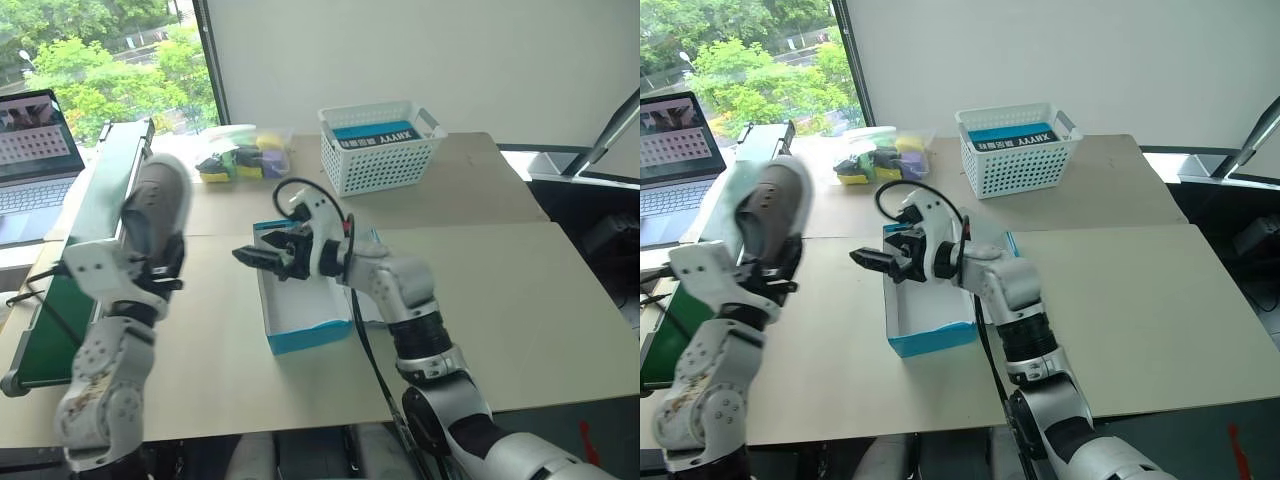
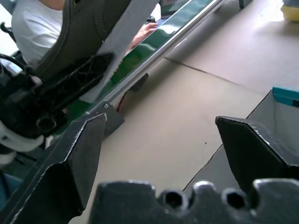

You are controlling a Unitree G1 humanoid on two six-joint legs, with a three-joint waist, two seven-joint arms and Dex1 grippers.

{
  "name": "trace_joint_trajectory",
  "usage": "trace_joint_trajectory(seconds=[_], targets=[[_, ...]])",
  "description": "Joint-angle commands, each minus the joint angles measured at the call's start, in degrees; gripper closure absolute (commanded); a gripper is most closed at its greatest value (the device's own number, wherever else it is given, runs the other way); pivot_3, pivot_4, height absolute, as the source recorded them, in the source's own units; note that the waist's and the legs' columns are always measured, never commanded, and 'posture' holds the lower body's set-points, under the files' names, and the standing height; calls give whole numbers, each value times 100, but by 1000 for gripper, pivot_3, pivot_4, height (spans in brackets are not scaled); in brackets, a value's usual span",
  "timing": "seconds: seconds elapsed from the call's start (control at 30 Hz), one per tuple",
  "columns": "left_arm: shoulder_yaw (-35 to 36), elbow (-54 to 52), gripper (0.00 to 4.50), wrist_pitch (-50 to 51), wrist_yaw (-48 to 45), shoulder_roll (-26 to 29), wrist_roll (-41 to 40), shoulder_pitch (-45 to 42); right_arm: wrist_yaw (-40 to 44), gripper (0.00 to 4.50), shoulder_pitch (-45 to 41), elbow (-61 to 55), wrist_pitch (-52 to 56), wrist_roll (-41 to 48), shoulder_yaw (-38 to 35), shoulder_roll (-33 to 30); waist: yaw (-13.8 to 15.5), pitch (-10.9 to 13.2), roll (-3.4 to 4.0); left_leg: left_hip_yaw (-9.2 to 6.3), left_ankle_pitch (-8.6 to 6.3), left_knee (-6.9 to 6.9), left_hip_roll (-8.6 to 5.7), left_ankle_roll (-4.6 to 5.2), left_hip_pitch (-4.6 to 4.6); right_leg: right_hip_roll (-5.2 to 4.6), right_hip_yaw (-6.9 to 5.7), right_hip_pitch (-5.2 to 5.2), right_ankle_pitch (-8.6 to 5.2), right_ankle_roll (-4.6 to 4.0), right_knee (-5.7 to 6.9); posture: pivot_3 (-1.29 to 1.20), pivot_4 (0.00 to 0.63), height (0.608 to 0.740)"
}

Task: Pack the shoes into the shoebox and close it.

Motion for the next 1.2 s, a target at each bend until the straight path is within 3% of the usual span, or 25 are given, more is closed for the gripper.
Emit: trace_joint_trajectory(seconds=[0.03, 0.3, 0.8, 0.83, 0.93, 1.13, 1.2], targets=[[-805, -542, 1948, 134, -28, -115, -48, -200, -562, 0, -604, 305, 640, 943, -1005, 588, -6, 1, 2, 0, 0, 0, 0, 0, -3, 1, 0, -2, 0, 0, 1, 0, 150, 730], [-1256, -514, 1948, 223, -74, -152, -110, -339, -1286, 0, -1055, 805, 683, 1877, -1784, 662, -97, 8, 13, 1, 0, 0, 11, 2, 5, 19, 7, 1, 0, -1, 3, 0, 150, 730], [-1205, -345, 1948, 308, -85, -114, -115, -533, -1948, 0, -885, 429, 508, 2883, -1545, 702, -113, 11, 17, 1, 0, 2, 10, 2, -3, 19, 7, 0, 0, 1, -2, 0, 150, 730], [-1211, -342, 1949, 308, -84, -117, -110, -531, -1985, 519, -868, 415, 477, 2919, -1540, 699, -112, 11, 18, 1, 0, 2, 10, 2, -3, 19, 7, 0, 0, 2, -3, 0, 150, 730], [-1271, -327, 1949, 325, -82, -95, -38, -530, -2061, 1321, -844, 366, 455, 3047, -1520, 665, -110, 11, 18, 1, 0, 2, 10, 2, -3, 19, 7, 0, 0, 2, -3, 0, 150, 730], [-1393, -282, 1949, 313, -108, 12, 138, -530, -2180, 3453, -849, 323, 445, 3243, -1488, 621, -112, 12, 18, 1, 0, 1, 10, 2, -4, 19, 7, -1, 0, 2, -5, 0, 150, 730], [-1399, -251, 1949, 278, -141, 33, 168, -511, -2065, 3952, -822, 191, 410, 3240, -1386, 592, -114, 12, 19, 1, 0, 1, 10, 2, -4, 19, 7, -1, 0, 2, -5, 0, 150, 730]])
